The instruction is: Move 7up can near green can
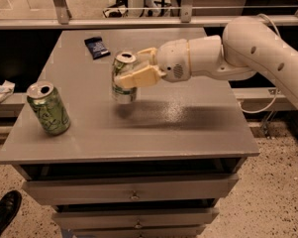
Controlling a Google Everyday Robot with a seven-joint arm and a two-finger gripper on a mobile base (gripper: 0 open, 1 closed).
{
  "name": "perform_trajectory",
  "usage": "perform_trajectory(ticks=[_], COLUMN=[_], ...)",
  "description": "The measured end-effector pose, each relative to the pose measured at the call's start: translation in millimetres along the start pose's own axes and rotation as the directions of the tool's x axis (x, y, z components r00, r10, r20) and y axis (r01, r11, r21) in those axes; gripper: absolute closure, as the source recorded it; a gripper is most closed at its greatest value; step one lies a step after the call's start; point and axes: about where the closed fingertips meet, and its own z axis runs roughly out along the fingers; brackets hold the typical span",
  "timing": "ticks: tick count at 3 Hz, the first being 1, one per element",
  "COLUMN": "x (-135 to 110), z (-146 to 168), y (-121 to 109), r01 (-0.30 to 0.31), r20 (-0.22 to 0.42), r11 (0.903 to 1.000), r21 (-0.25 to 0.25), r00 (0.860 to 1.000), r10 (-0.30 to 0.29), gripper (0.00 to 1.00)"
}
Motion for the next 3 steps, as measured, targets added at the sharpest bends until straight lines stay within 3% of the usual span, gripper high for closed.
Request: perform_trajectory(ticks=[1,2,3], x=[-7.4,-0.9,7.2], z=[32.7,49.3,62.1], y=[35.0,46.8,55.0], r01=[0.044,0.089,0.091], r20=[0.016,-0.006,-0.032], r11=[0.9969,0.9940,0.9929], r21=[-0.065,-0.064,-0.077], r00=[0.999,0.996,0.995], r10=[-0.043,-0.090,-0.093], gripper=[1.00,1.00,0.85])
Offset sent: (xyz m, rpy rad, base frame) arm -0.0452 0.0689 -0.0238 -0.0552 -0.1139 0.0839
